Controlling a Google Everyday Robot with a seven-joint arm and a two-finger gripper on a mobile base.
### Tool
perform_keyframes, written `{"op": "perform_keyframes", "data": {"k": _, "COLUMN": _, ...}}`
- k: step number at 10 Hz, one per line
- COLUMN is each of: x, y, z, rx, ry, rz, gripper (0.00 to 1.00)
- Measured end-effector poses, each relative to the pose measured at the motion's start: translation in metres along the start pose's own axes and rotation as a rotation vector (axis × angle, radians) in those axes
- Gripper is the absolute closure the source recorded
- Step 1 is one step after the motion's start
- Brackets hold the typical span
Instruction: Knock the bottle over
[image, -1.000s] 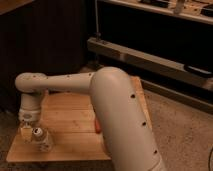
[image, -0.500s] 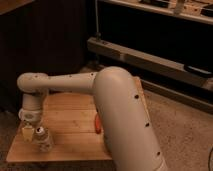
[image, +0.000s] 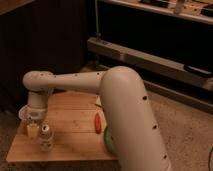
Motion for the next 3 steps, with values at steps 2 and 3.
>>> {"op": "perform_keyframes", "data": {"k": 2, "x": 0.0016, "y": 0.0022, "z": -0.0007, "rx": 0.010, "ry": -0.009, "rz": 0.000, "gripper": 0.93}}
{"op": "perform_keyframes", "data": {"k": 3, "x": 0.0103, "y": 0.0022, "z": -0.0042, "rx": 0.021, "ry": -0.013, "rz": 0.010, "gripper": 0.93}}
